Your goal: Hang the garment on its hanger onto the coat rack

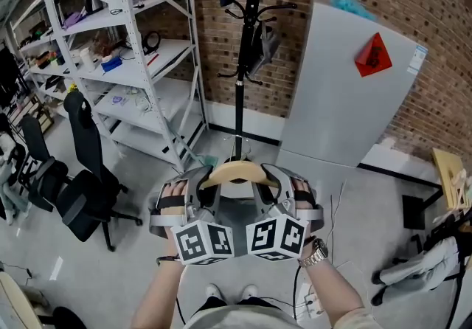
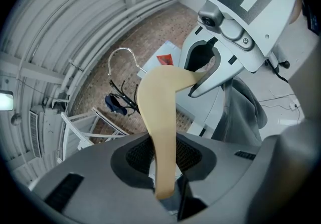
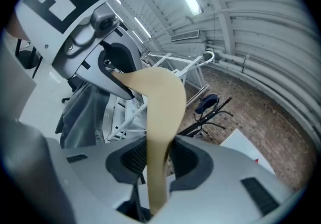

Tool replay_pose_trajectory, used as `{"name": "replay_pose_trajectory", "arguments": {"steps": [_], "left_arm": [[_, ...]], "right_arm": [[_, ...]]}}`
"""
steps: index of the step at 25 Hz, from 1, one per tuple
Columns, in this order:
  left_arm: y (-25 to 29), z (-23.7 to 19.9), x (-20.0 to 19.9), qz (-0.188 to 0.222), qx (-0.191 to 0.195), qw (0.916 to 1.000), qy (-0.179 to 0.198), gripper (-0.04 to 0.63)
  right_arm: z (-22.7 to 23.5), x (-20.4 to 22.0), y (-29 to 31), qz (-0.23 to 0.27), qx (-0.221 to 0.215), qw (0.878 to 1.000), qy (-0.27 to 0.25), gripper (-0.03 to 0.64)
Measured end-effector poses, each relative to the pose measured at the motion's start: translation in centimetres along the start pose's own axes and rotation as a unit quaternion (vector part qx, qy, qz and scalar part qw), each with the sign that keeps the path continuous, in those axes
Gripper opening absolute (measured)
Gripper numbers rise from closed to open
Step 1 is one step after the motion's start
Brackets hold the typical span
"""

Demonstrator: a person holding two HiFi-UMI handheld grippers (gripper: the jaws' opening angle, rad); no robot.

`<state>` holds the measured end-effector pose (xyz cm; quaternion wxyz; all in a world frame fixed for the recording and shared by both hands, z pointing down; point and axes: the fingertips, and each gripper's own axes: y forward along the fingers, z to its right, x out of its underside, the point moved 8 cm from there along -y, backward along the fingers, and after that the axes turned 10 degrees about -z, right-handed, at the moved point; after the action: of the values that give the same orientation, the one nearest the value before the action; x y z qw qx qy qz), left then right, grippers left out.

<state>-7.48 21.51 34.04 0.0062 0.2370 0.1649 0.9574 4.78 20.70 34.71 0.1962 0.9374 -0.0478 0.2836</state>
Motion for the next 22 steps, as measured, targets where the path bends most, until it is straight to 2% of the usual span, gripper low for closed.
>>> {"name": "replay_pose_trajectory", "arguments": {"steps": [12,17,22], "left_arm": [[4.8,-3.2,-0.7,0.019,-0.003,0.9997,0.015,0.098],[9.5,-4.4,0.9,0.032,0.024,0.9992,0.006,0.098],[14.4,-6.1,1.7,0.061,0.050,0.9967,0.017,0.098]], "right_arm": [[3.1,-1.3,4.4,0.007,0.011,1.000,-0.012,0.112],[3.2,-2.3,9.0,-0.025,0.012,0.999,-0.017,0.112],[3.8,-3.1,12.9,-0.048,0.024,0.998,-0.012,0.112]]}}
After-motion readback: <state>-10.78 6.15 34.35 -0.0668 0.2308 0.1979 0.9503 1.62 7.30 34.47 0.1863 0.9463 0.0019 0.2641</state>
